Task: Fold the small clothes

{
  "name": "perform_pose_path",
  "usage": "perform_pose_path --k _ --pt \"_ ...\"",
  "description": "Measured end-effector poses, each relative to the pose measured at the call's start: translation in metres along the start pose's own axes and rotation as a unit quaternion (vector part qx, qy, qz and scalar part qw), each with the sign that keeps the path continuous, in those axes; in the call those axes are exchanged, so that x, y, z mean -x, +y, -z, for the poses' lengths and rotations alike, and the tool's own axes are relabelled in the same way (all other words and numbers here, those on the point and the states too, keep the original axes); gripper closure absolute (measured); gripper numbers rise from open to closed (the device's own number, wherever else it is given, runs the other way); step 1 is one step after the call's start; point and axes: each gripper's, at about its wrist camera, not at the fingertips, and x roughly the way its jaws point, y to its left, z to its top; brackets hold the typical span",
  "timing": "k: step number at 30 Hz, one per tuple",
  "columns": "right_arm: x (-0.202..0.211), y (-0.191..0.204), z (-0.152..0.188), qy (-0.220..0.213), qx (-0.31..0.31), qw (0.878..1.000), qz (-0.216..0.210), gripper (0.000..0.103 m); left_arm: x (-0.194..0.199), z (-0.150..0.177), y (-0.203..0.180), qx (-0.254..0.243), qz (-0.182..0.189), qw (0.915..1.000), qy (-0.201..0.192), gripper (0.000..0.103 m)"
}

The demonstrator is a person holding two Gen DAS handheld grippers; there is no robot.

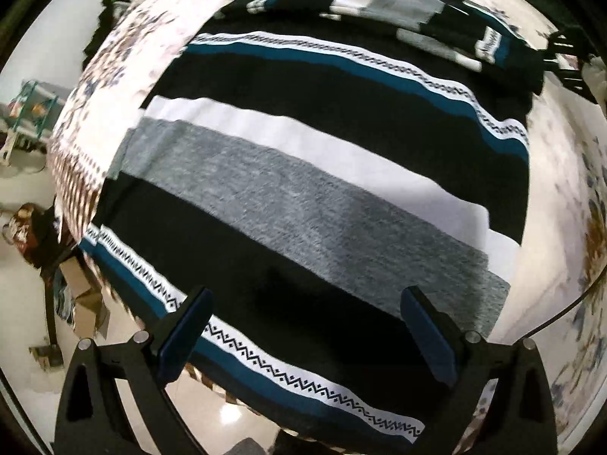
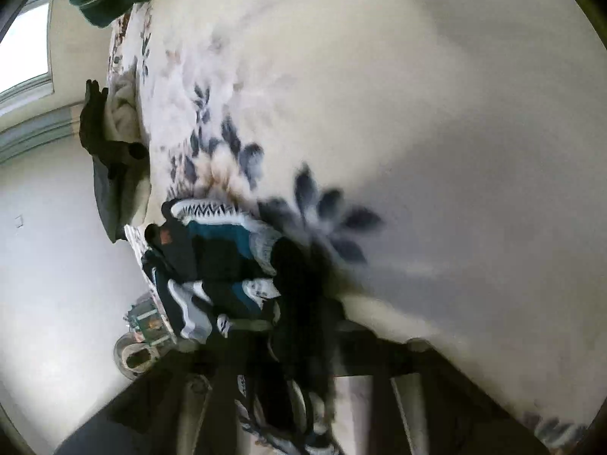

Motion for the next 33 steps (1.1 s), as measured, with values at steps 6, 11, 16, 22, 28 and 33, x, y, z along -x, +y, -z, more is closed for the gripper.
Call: perform_pose_path --k 6,11,16,22,28,33 --pt "0.015 0.029 -0.026 -0.052 0.068 0.992 0.093 0.098 0.004 0.015 0.003 0.022 0.004 0.9997 0.006 0.002" --pt "0.0 0.041 -0.031 -0.005 0.114 0.985 0.126 0.095 0.019 0.037 -0.012 -0.011 0.019 0.9997 0.006 0.002" --pt "0.032 0.041 -0.006 0.049 0.146 0.979 0.131 0.055 0.035 0.08 -0.054 -0.096 0.039 0.9946 0.006 0.002" --pt "0.078 0.005 0.048 0.08 0.15 0.974 0.149 0.051 0.007 0.112 -0.059 -0.029 0.119 0.9902 0.068 0.002" --pt "0.087 -0.037 0.089 0.097 0.139 0.973 0.158 0.051 -0.045 0.143 0.037 0.323 0.284 0.8955 0.113 0.003" --pt "0.07 -0.068 0.102 0.103 0.08 0.982 0.139 0.051 -0.077 0.139 0.053 0.384 0.274 0.8761 0.102 0.076"
